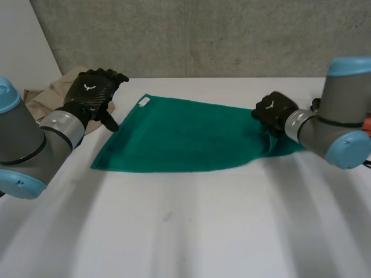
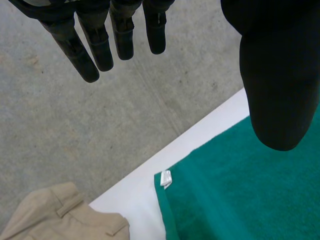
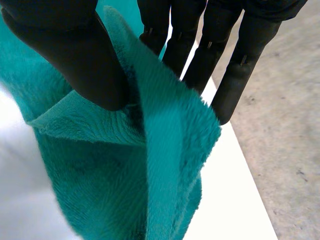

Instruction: Fold the laundry.

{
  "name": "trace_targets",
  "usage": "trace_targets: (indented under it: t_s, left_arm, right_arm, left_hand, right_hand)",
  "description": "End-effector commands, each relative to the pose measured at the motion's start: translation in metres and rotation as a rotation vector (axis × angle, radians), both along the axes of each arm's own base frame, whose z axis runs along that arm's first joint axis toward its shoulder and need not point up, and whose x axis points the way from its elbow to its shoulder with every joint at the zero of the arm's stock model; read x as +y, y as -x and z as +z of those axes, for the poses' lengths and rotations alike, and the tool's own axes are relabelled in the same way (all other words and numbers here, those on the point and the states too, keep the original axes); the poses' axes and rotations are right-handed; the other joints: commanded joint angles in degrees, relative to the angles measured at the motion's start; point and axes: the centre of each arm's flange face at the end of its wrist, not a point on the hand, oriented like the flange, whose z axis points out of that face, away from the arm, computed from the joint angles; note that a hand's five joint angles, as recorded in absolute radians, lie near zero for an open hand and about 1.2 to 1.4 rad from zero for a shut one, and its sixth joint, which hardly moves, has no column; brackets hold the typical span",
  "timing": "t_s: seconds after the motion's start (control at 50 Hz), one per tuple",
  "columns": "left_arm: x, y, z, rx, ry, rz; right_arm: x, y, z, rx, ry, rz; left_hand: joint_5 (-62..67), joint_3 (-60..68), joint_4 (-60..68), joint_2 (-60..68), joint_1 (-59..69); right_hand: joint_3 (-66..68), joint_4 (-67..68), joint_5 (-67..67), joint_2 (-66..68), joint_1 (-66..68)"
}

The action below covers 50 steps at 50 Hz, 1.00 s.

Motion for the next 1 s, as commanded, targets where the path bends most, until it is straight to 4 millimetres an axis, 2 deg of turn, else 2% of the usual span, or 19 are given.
trace_targets:
  t_s: [0.02, 0.06, 0.08, 0.14, 0.22, 0.3, 0.42, 0.76, 1.0]
  left_arm:
    - [0.003, -0.010, -0.009, -0.077, -0.046, 0.016]
    - [0.005, -0.013, -0.013, -0.115, -0.060, 0.014]
    - [0.009, -0.013, -0.018, -0.160, -0.079, 0.001]
    - [0.017, -0.014, -0.029, -0.263, -0.116, -0.035]
    - [0.024, -0.015, -0.046, -0.369, -0.171, -0.078]
    - [0.027, -0.014, -0.065, -0.438, -0.238, -0.108]
    - [0.022, -0.011, -0.082, -0.474, -0.274, -0.113]
    - [-0.007, 0.000, -0.098, -0.483, -0.221, -0.054]
    - [-0.014, 0.007, -0.106, -0.502, -0.208, -0.062]
  right_arm:
    - [0.022, 0.027, 0.045, -0.185, -0.030, -0.097]
    - [0.021, 0.037, 0.047, -0.213, -0.035, -0.141]
    - [0.019, 0.049, 0.046, -0.240, -0.040, -0.196]
    - [0.014, 0.069, 0.036, -0.290, -0.080, -0.305]
    - [0.019, 0.078, 0.018, -0.325, -0.159, -0.363]
    - [0.027, 0.077, 0.002, -0.318, -0.215, -0.355]
    - [0.035, 0.070, -0.009, -0.309, -0.227, -0.316]
    - [0.048, 0.059, -0.017, -0.284, -0.215, -0.268]
    - [0.051, 0.056, -0.020, -0.266, -0.209, -0.243]
  left_hand:
    - [1.2, 0.4, 0.5, 0.4, 0.7]
    - [1.5, 0.7, 0.9, 0.7, 1.1]
    - [3.0, 2.2, 2.4, 2.2, 2.6]
    - [7.2, 6.4, 6.6, 6.4, 6.8]
    - [15.6, 14.8, 14.9, 14.8, 15.2]
    - [21.3, 20.5, 20.7, 20.5, 20.9]
    - [22.0, 21.2, 21.4, 21.2, 21.6]
    - [24.4, 23.6, 23.7, 23.6, 23.9]
    - [23.1, 22.2, 22.4, 22.2, 22.6]
  right_hand:
    - [12.2, 11.6, 14.9, 12.9, 16.6]
    - [12.2, 11.6, 14.9, 12.9, 16.6]
    - [12.2, 11.6, 14.9, 12.9, 16.6]
    - [12.2, 11.6, 14.9, 12.9, 16.6]
    - [12.2, 11.6, 14.9, 12.9, 16.6]
    - [12.2, 11.6, 14.9, 12.9, 16.6]
    - [12.2, 11.6, 14.9, 12.9, 16.6]
    - [12.2, 11.6, 14.9, 12.9, 16.6]
    - [12.2, 11.6, 14.9, 12.9, 16.6]
